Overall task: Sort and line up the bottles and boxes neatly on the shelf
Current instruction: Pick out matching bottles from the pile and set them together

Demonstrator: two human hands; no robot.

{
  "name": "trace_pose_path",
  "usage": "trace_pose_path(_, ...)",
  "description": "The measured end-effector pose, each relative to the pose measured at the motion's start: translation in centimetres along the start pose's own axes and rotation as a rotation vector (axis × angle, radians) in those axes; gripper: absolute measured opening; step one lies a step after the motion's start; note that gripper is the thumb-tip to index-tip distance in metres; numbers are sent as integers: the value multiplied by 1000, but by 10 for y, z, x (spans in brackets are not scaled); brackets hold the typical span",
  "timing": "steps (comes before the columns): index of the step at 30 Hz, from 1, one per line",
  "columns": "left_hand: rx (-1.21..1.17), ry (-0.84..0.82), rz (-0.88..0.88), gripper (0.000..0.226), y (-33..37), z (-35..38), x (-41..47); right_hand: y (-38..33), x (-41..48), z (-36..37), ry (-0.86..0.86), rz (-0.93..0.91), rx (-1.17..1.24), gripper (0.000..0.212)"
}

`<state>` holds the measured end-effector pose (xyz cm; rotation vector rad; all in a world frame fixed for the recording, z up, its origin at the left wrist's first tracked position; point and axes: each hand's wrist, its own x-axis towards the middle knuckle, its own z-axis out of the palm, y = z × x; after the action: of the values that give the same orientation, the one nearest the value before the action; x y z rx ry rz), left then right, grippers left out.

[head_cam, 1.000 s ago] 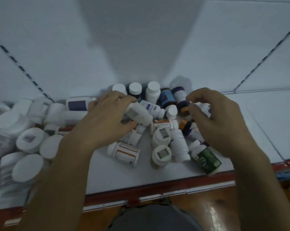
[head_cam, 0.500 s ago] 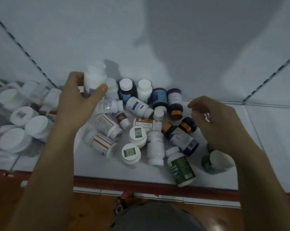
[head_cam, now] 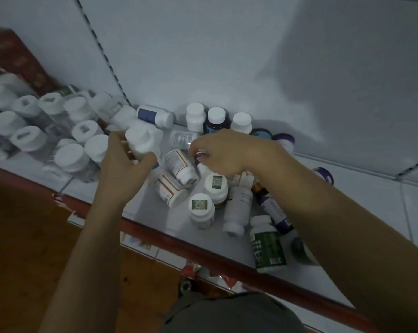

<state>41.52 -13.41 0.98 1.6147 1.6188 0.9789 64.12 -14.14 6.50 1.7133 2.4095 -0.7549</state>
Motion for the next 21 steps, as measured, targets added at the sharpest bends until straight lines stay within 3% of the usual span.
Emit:
trace_pose_path(3,14,-16,50,56,0,-6,0,-7,14,1,-184,29,-64,54)
trace_pose_path(8,79,-77,147,60,0,-8,3,-4,21,7,-177,48,-76,38)
trace_pose_path(12,153,-123,255,59,6,-1,14,6,14,7,225,66,220,7)
trace_pose_path(17,263,-215,257,58,-1,18,24,13,-32,5,657,201,531,16)
trace_pose_path(21,260,-235,254,65,16,19,27,31,-75,21,782,382,532,22)
